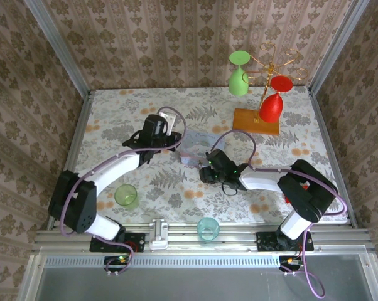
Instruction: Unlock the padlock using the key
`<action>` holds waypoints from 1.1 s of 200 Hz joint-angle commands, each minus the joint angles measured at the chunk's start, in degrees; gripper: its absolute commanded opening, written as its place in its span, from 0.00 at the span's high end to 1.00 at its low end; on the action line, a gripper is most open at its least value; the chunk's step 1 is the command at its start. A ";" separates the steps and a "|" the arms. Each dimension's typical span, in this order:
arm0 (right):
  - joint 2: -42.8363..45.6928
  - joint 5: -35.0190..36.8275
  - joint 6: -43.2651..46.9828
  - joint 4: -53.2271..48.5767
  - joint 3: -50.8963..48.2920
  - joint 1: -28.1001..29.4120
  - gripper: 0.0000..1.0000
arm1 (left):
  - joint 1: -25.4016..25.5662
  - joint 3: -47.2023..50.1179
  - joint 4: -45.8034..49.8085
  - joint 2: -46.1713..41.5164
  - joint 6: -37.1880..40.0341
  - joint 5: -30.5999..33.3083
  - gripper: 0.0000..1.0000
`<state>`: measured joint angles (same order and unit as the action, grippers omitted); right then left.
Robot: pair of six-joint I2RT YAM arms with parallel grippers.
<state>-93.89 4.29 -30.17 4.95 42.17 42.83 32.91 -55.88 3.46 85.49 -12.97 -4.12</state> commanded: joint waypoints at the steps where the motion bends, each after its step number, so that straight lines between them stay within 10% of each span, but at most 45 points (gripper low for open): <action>1: -2.03 3.22 0.80 -3.26 0.07 1.09 0.54 | -0.36 -1.14 -0.18 2.95 2.10 -0.97 0.73; 124: 0.83 -9.92 -6.94 18.65 -12.09 -5.97 0.91 | -0.61 -2.96 -2.19 14.49 2.13 -3.17 0.76; 220: 3.39 3.08 -26.24 22.62 -16.73 -3.72 0.98 | 3.53 -7.67 1.54 3.55 5.52 2.28 0.69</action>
<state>-91.29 1.41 -48.47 28.97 26.72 38.59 34.57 -57.23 4.91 92.55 -11.42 -4.03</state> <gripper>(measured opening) 0.167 0.271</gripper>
